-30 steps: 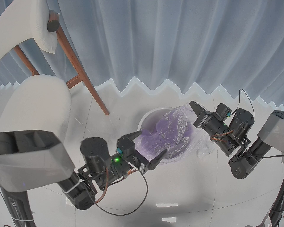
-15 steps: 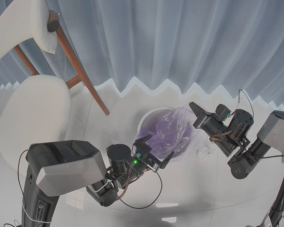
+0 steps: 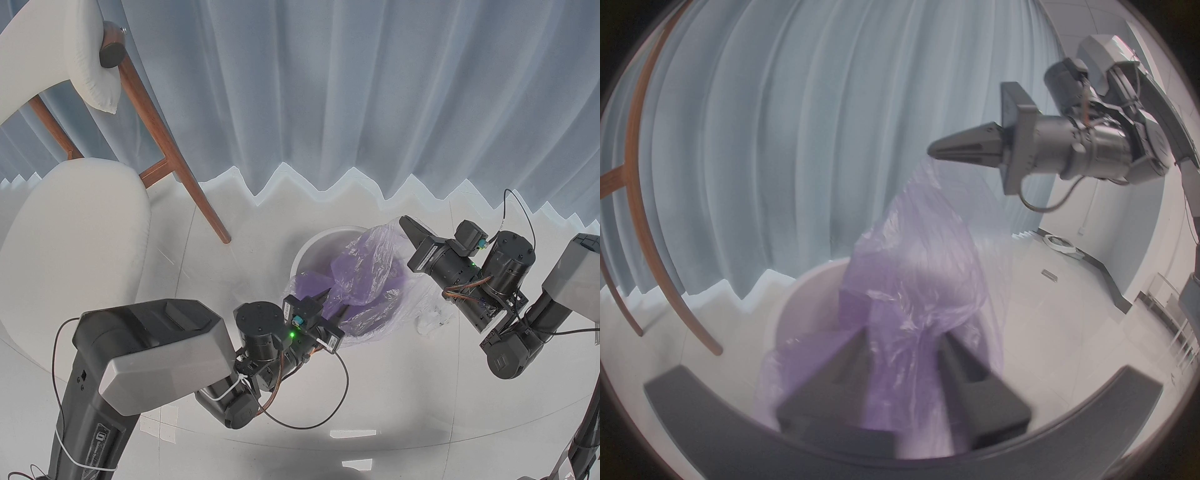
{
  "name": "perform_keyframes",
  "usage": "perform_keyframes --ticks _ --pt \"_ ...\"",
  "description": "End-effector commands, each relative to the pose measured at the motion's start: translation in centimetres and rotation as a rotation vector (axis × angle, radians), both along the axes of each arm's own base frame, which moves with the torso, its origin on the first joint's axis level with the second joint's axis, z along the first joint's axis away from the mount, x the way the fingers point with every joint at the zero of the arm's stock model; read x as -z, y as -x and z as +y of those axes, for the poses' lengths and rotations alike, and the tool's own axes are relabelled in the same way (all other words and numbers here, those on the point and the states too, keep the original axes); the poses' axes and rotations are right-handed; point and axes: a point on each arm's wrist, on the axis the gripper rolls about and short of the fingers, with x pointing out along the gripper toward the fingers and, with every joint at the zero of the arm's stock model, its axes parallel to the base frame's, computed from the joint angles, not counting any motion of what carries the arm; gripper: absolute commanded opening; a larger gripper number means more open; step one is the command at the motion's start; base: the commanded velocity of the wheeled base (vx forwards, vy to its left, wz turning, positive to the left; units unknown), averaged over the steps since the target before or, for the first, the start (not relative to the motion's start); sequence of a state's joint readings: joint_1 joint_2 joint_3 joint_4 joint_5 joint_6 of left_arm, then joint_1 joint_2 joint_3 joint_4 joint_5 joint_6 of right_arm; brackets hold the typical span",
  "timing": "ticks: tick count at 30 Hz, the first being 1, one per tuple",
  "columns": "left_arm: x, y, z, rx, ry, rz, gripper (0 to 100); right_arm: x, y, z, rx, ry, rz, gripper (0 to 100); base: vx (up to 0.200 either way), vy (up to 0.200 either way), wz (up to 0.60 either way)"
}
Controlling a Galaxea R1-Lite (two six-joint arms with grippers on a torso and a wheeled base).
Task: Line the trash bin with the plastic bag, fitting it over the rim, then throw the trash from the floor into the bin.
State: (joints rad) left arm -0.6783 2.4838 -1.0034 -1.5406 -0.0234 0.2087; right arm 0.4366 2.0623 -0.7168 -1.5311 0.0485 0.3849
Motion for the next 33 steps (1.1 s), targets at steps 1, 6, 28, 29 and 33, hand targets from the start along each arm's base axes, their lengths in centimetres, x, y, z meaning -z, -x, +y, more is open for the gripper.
perform_keyframes --ticks 1,6,28,29,33 --pt "-2.5 -1.8 0.6 -0.041 0.059 -0.058 0 0.1 0.0 0.0 -0.001 0.001 0.001 0 0.000 0.000 0.00" --pt "-5.4 -3.3 2.6 -0.082 0.077 -0.054 0 -0.2 -0.3 -0.1 0.003 -0.006 -0.009 0 0.000 0.000 0.00" --pt "-12.8 -7.7 4.3 -0.088 0.377 0.338 0 1.4 -4.6 -1.9 0.052 -0.035 -0.037 0 0.000 0.000 0.00" --pt "-12.6 -8.2 4.5 -0.097 0.377 0.345 0 1.3 -4.7 -2.2 0.059 -0.042 -0.038 0 0.000 0.000 0.00" --pt "-11.3 -9.9 5.0 -0.117 0.419 0.384 0 1.3 -5.7 -2.7 0.078 -0.056 -0.052 0 0.000 0.000 0.00"
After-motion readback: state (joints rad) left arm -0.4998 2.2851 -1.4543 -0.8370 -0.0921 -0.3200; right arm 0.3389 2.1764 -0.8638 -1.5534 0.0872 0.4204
